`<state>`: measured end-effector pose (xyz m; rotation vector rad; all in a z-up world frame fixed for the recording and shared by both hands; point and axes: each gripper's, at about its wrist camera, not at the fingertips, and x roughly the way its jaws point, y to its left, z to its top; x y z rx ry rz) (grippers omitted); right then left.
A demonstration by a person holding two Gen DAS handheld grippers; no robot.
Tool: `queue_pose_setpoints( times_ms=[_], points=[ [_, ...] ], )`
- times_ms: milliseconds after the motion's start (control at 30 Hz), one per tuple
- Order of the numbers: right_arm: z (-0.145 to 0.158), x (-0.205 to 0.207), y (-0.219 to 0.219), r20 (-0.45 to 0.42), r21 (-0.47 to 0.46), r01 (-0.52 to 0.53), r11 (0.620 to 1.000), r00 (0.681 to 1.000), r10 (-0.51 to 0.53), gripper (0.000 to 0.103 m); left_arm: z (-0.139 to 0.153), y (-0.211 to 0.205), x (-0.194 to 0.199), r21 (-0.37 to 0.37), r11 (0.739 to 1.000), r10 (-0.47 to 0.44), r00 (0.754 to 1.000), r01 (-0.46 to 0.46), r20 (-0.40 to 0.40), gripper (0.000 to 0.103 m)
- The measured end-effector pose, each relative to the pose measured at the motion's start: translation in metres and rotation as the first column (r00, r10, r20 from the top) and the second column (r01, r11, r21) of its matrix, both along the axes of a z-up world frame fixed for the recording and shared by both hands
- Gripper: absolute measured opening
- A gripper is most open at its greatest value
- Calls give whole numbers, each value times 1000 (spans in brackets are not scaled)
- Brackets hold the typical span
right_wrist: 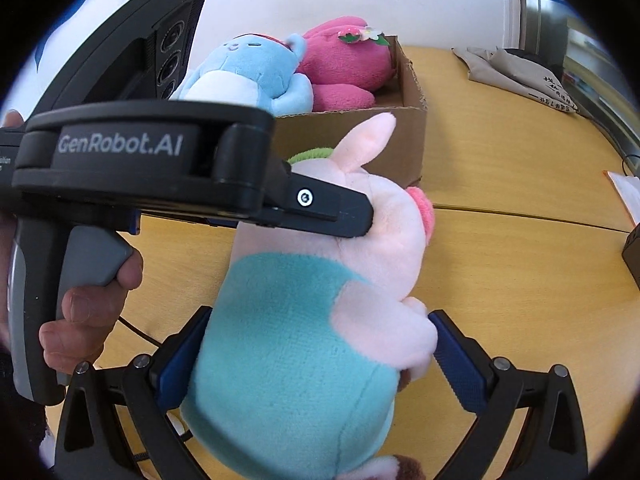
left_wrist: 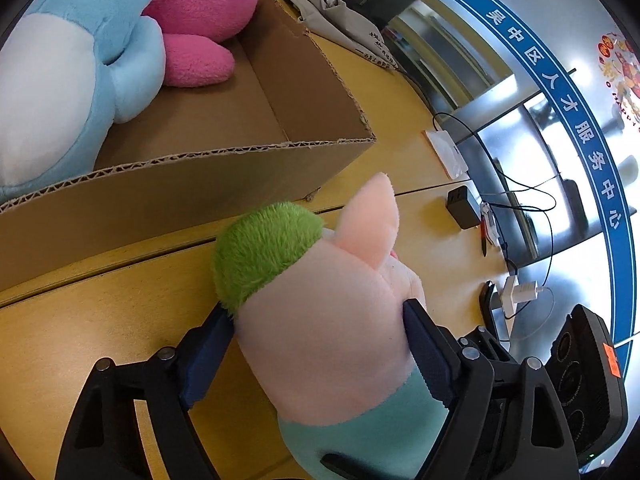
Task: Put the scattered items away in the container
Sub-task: 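Close both grippers on the pig plush and lift it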
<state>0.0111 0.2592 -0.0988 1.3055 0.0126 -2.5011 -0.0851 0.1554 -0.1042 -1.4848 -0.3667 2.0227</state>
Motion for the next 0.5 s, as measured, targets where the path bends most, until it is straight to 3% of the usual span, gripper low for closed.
queue_pose_setpoints(
  times_ms=[133,367,433,500],
  points=[
    [7,15,3,-17,56,-30,998,999,31,101,-1,-1,1,5,1000,-6,1000,6,4,87],
    [-7,20,8,59,11,-68,998,996,67,101,-1,-5,5,44,999,-20,1000,20,12,87],
    [-18,18,4,84,-33,-95,995,992,97,88,-2,-7,5,59,998,-11,1000,9,20,88],
    [-20,20,-1,67,-22,-96,995,993,98,86,-2,-10,7,72,997,-6,1000,5,20,86]
  ],
)
